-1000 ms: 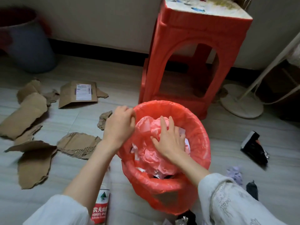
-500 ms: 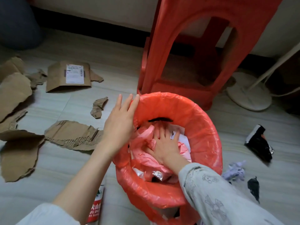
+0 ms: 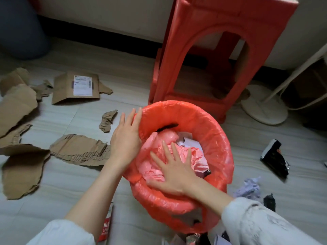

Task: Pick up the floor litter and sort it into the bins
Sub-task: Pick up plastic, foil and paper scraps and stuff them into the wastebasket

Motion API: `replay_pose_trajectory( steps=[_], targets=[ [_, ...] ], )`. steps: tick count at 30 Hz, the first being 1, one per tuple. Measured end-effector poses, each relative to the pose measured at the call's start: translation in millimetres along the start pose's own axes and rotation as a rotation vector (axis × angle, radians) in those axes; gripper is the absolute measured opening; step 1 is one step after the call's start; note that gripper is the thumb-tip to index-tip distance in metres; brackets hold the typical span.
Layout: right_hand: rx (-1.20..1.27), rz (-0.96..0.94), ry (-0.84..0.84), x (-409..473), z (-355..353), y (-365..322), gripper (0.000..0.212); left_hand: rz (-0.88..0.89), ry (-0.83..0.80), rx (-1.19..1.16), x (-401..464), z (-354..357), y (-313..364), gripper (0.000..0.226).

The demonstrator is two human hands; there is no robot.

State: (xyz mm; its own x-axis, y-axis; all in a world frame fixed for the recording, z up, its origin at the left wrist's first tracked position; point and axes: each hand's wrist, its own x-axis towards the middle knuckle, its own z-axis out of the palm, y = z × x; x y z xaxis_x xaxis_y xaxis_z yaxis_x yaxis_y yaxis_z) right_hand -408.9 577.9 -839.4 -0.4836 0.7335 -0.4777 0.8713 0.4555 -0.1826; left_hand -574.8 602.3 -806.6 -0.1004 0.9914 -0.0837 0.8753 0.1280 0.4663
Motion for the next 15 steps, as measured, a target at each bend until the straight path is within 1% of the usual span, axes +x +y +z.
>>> replay_pose_trajectory(
  steps=[1, 2, 4, 6, 8, 12, 15],
  targets=[
    [-0.047, 0.011, -0.059, -1, 3, 3, 0.084, 0.006, -0.004, -0.008, -2, 0, 5, 0.078],
    [-0.069, 0.032, -0.115, 2, 4, 9, 0.084, 0.017, -0.004, -0.003, -3, 1, 10, 0.077],
    [-0.060, 0.071, -0.228, 14, 5, 19, 0.082, 0.020, 0.016, 0.011, -1, 6, 13, 0.066],
    [-0.060, 0.099, -0.314, 30, 8, 21, 0.074, 0.015, 0.039, -0.003, 3, 8, 11, 0.070],
    [-0.114, 0.123, -0.373, 41, 13, 19, 0.066, 0.003, 0.041, -0.009, 4, 9, 9, 0.074],
    [-0.227, 0.134, -0.439, 54, 20, 21, 0.067, 0.005, 0.074, -0.015, 5, 17, 8, 0.075],
    [-0.217, 0.116, -0.379, 52, 25, 19, 0.066, 0.015, 0.097, 0.011, 3, 18, 6, 0.074]
  ],
)
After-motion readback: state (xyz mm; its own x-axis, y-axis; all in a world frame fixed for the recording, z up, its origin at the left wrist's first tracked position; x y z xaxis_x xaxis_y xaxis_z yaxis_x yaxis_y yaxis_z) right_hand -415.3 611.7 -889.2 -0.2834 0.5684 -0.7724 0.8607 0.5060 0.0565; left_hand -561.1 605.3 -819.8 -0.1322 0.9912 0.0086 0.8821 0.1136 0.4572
